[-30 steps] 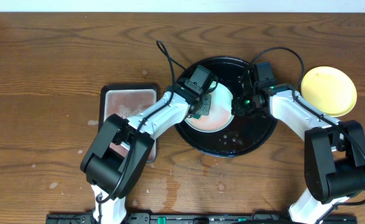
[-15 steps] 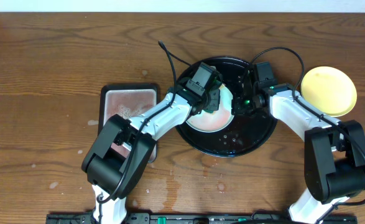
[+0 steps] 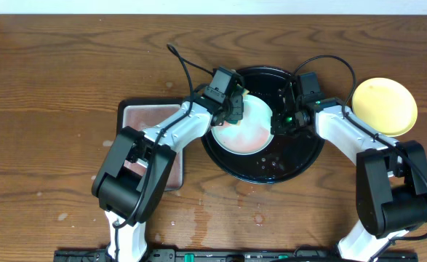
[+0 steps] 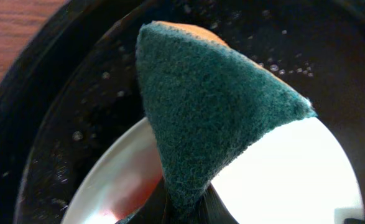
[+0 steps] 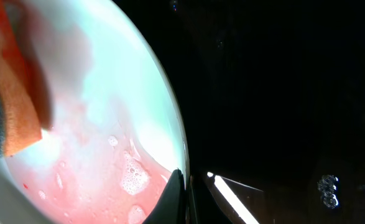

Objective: Clean dirty plates on tray and stack at the side
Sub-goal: 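Scrub the light blue plate with the sponge while right gripper holds rim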

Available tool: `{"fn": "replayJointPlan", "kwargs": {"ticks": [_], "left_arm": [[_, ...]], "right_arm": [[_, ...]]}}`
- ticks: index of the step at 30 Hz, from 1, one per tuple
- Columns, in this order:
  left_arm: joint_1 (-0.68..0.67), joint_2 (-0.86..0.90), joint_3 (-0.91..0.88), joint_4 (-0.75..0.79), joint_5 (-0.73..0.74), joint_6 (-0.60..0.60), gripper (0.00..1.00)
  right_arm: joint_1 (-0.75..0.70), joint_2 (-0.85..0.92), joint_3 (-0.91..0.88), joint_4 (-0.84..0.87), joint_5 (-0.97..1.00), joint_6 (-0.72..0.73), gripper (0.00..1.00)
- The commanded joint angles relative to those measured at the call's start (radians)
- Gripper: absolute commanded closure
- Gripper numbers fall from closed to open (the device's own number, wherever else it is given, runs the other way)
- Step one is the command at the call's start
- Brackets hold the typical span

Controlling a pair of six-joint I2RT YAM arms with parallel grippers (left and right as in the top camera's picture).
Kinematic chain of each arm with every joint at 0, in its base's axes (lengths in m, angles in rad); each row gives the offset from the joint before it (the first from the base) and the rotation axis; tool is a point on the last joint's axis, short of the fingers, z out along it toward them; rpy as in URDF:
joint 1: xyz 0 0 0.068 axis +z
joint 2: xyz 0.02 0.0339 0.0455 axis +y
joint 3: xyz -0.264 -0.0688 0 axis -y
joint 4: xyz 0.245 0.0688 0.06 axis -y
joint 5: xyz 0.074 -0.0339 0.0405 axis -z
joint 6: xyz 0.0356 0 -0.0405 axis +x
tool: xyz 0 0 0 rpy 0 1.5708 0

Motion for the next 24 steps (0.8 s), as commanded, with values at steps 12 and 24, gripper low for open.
{"fn": "replayJointPlan", "kwargs": {"ticks": [12, 24], "left_arm": [[0.008, 0.002, -0.009, -0.301, -0.011, 0.001, 0.93], [-0.039, -0.036, -0.008, -0.236, 0.069, -0.032, 0.93]], "right_arm": [[0.011, 0.013, 0.008, -0.008, -0.008, -0.022, 0.99], [0.011, 0.013, 0.008, -0.007, -0.009, -0.022, 0.99]]}}
